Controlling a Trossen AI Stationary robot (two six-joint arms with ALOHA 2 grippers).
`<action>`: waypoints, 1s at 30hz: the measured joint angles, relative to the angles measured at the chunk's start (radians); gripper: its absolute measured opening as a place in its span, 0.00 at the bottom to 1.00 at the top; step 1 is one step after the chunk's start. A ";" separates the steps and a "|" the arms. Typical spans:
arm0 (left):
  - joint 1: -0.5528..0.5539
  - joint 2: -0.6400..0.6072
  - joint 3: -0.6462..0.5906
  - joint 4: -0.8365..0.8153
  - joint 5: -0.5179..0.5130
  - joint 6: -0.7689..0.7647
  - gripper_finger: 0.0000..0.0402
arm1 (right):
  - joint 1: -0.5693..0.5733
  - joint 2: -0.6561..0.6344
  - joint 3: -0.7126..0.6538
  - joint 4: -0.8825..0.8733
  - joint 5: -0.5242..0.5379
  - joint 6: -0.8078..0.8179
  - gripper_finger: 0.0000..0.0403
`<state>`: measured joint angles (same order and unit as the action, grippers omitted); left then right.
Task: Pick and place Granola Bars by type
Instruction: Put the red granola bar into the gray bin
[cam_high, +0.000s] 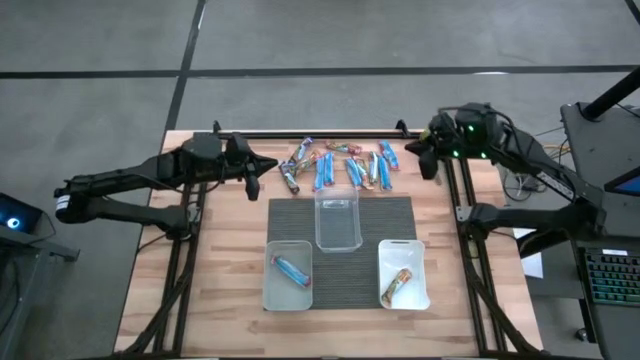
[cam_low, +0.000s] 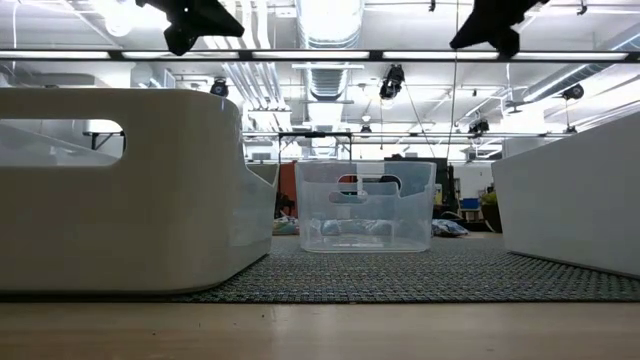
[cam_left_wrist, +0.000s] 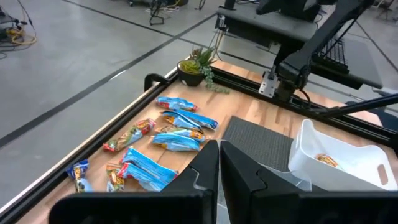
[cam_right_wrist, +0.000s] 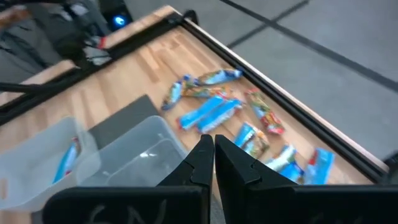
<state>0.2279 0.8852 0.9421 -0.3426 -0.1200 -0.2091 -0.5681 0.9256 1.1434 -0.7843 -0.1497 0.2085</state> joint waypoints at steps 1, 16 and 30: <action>0.000 0.000 0.000 0.000 0.000 0.003 0.00 | -0.016 0.020 0.012 -0.009 -0.001 -0.001 0.02; 0.000 0.000 0.000 -0.001 0.002 0.006 0.00 | -0.148 0.321 0.147 -0.039 -0.121 -0.005 0.02; 0.000 0.000 0.000 -0.001 0.001 -0.007 0.00 | -0.149 0.449 0.177 -0.058 -0.121 -0.028 0.02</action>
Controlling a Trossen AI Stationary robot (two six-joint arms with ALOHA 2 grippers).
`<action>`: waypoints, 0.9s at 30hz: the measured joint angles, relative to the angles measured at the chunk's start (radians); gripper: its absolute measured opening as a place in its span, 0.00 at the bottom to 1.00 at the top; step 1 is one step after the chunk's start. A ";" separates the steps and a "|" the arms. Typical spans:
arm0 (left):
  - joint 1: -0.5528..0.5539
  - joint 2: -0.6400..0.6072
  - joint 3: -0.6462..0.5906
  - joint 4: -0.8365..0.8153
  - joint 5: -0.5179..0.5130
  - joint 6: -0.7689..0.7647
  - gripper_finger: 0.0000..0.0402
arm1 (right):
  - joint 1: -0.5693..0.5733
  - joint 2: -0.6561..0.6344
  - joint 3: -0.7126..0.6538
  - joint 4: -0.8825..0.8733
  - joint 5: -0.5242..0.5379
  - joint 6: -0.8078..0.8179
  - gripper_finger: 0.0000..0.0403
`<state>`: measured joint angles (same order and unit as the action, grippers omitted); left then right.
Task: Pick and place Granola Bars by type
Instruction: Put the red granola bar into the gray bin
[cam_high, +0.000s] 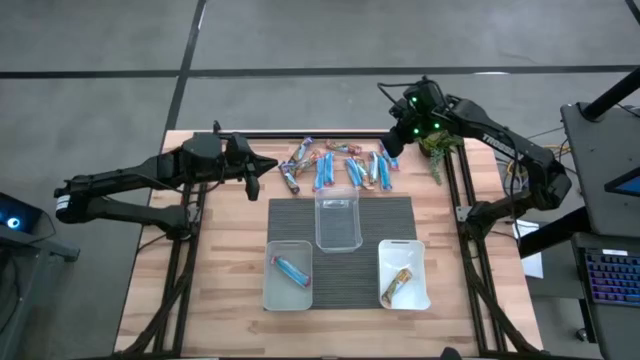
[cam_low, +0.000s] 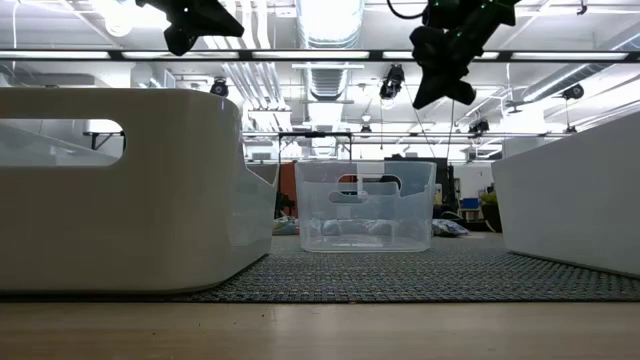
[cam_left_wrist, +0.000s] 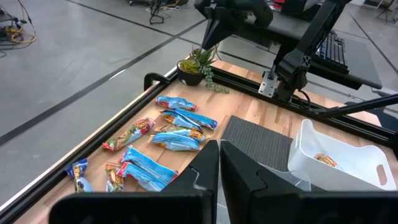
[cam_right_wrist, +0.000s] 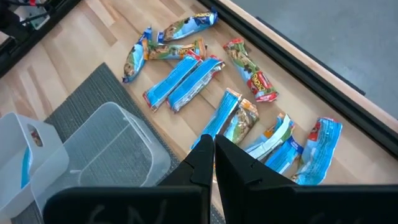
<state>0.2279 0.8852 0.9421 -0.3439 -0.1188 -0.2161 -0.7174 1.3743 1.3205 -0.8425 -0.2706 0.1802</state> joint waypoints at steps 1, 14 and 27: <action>0.000 0.000 0.000 0.000 0.000 0.000 0.00 | -0.001 0.000 0.000 0.000 0.001 0.000 0.02; 0.000 0.000 0.000 0.004 -0.002 -0.001 0.00 | -0.128 0.008 0.000 -0.052 0.114 0.045 0.10; 0.000 0.000 0.000 0.011 -0.002 -0.001 0.00 | -0.164 0.082 0.000 -0.080 0.256 0.096 0.50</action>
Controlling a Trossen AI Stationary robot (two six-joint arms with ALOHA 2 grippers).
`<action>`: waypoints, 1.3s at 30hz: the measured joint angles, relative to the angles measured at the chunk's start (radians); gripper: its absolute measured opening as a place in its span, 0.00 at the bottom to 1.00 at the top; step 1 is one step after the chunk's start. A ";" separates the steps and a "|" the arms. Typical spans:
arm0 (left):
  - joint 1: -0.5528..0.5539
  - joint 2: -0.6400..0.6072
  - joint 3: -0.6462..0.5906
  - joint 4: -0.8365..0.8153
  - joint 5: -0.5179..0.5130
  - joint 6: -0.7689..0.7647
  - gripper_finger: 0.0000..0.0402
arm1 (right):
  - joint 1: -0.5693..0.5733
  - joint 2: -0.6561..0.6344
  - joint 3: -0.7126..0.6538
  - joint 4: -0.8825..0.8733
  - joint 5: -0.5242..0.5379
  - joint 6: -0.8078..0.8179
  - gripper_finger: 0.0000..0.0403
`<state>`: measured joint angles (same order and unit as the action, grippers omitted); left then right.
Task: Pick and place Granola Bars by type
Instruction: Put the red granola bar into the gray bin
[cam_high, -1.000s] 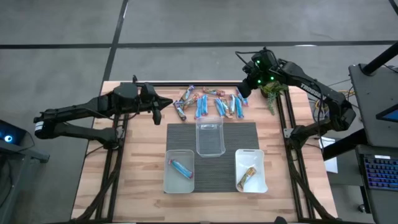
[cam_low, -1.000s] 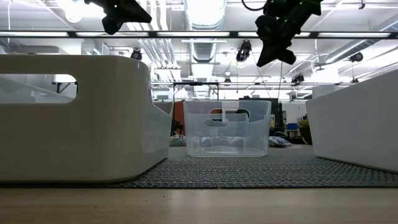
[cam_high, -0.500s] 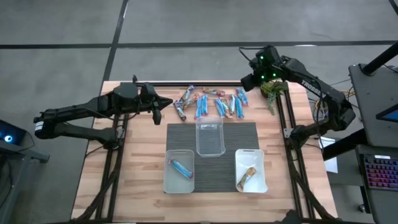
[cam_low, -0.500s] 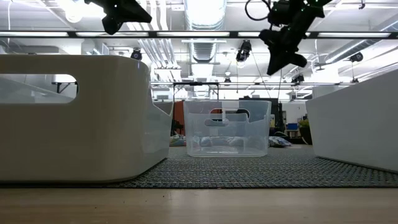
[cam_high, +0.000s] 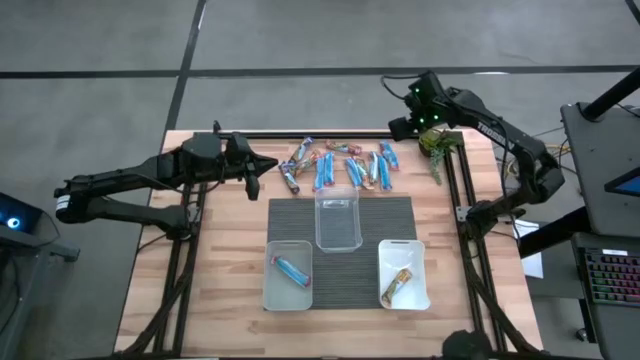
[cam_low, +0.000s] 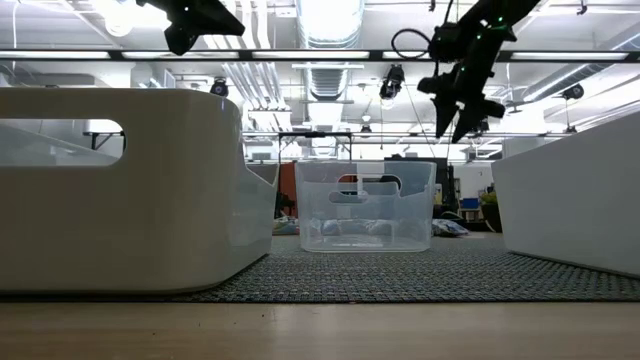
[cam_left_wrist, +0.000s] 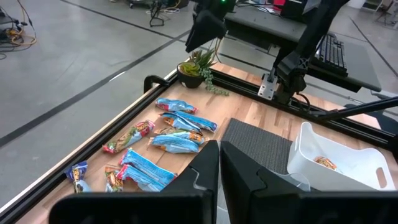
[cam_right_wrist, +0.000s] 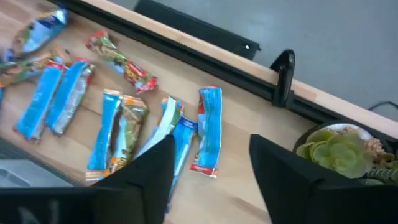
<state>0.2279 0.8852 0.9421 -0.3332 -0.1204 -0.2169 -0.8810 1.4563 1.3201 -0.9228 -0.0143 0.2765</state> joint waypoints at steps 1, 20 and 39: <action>0.000 0.000 0.000 0.000 0.000 -0.002 0.00 | 0.001 0.007 0.000 -0.001 0.000 0.000 0.53; 0.000 0.000 0.000 0.002 0.000 -0.027 0.00 | 0.004 0.042 0.000 -0.023 -0.013 -0.095 0.66; 0.000 0.000 0.000 0.003 -0.001 -0.045 0.00 | 0.003 0.270 0.015 -0.010 -0.038 -0.093 0.63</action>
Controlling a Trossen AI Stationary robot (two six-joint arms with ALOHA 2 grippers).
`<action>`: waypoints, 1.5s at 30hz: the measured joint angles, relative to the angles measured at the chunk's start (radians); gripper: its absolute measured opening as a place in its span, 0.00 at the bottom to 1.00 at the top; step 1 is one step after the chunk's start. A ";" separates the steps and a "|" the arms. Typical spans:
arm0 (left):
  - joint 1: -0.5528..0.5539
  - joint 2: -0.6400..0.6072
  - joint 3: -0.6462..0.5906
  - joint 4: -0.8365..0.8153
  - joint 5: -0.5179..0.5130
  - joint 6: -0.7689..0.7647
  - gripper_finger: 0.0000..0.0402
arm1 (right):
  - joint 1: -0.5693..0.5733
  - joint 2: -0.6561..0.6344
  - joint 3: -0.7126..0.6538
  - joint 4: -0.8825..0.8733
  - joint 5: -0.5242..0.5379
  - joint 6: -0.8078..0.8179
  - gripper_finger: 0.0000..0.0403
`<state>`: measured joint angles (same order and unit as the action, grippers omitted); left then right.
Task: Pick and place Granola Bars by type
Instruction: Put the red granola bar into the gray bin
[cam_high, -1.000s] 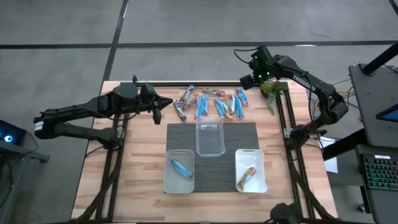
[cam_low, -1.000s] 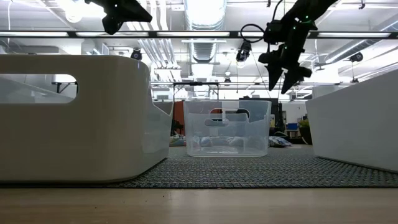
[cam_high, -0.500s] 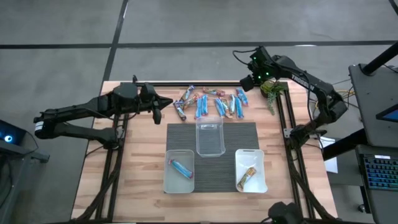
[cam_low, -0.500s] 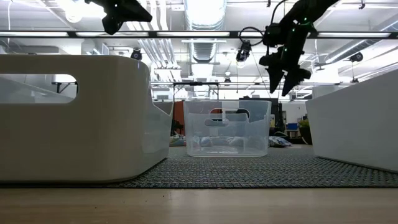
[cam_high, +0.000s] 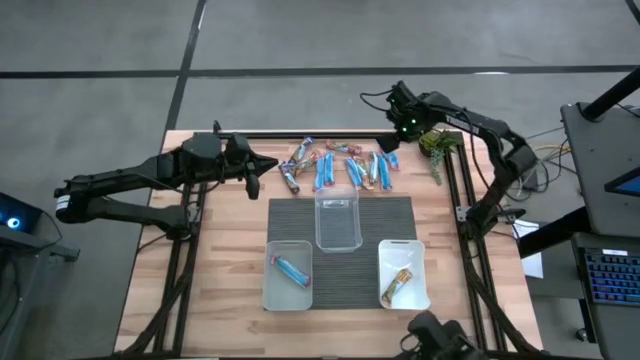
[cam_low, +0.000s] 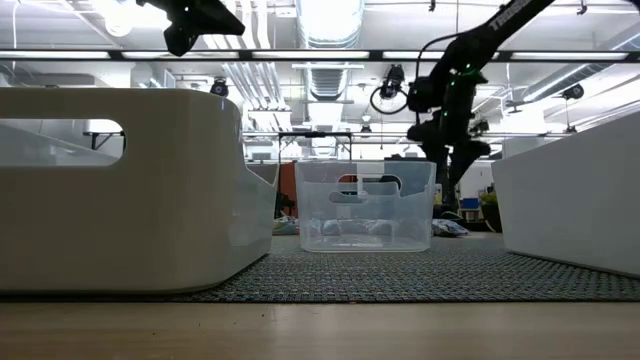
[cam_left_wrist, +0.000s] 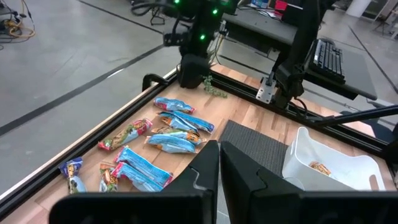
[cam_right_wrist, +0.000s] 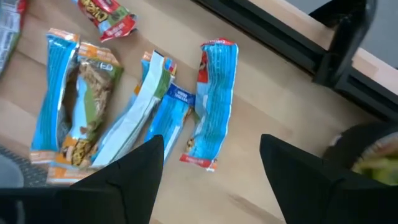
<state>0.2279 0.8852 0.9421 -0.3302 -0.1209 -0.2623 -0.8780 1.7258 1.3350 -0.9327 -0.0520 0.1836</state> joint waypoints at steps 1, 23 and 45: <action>0.000 0.000 0.000 0.000 0.000 0.000 0.00 | 0.000 0.012 0.005 0.002 0.000 0.000 0.63; 0.000 0.000 0.000 0.000 -0.008 -0.011 0.00 | 0.001 0.140 0.037 0.060 0.030 0.076 0.61; 0.000 0.000 0.000 0.000 -0.008 -0.011 0.00 | 0.000 0.140 -0.042 0.192 0.036 0.114 0.59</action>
<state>0.2279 0.8852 0.9421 -0.3305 -0.1291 -0.2733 -0.8783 1.8660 1.2935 -0.7407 -0.0158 0.2971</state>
